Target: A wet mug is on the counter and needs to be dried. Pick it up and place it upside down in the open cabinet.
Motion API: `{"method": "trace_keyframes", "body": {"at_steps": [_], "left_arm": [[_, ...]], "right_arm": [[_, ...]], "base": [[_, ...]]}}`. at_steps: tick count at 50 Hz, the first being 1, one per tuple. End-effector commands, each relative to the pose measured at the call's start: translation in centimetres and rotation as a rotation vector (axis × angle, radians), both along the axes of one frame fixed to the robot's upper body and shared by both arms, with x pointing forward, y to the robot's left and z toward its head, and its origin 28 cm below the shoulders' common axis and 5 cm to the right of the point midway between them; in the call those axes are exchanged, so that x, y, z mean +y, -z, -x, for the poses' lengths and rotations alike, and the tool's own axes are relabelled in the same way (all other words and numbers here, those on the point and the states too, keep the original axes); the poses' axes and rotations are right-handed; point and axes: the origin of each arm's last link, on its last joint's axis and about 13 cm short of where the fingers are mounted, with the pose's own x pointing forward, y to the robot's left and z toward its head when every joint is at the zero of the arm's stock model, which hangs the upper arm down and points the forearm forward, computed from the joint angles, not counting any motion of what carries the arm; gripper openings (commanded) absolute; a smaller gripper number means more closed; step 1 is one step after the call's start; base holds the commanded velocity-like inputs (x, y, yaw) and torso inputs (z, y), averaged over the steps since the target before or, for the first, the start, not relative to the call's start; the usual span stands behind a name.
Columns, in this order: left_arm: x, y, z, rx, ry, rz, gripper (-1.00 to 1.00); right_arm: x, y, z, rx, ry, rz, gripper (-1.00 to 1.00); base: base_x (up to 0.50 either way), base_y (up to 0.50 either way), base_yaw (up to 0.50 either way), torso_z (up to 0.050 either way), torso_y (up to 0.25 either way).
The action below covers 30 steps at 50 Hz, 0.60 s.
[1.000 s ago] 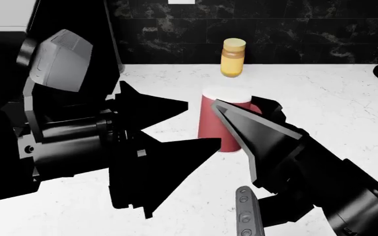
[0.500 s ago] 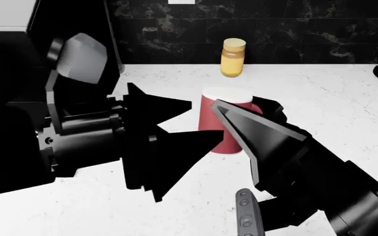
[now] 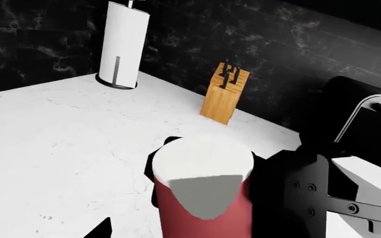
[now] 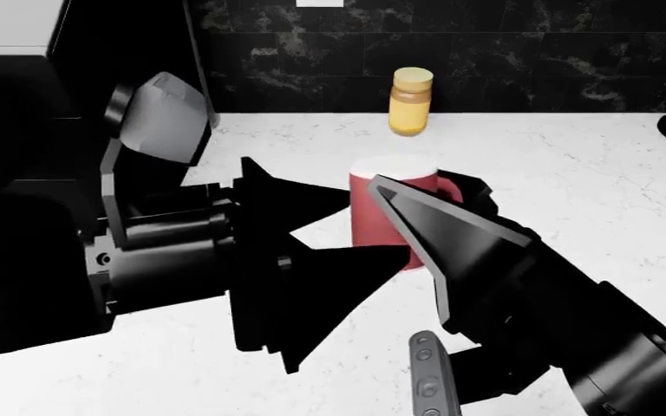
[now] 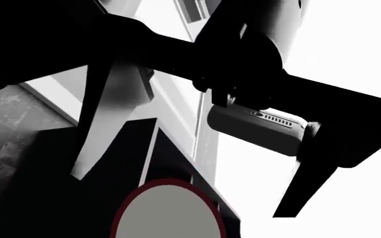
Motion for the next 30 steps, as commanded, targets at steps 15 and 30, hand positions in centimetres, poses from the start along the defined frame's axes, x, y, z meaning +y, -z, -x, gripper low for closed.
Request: {"method": "trace_keyframes", "body": {"at_steps": [15, 30], "left_arm": [[-0.74, 0.34, 0.57, 0.017, 0.034, 0.072, -1.00], [-0.70, 0.22, 0.16, 0.000, -0.017, 0.090, -1.00]], "right_arm": [[0.04, -0.35, 0.12, -0.034, -0.007, -0.010, -1.00], [0.06, -0.05, -0.11, 0.011, 0.007, -0.028, 1.00]], "base": [[0.00, 0.00, 0.00, 0.000, 0.001], [0.00, 0.00, 0.00, 0.001, 0.000]]}}
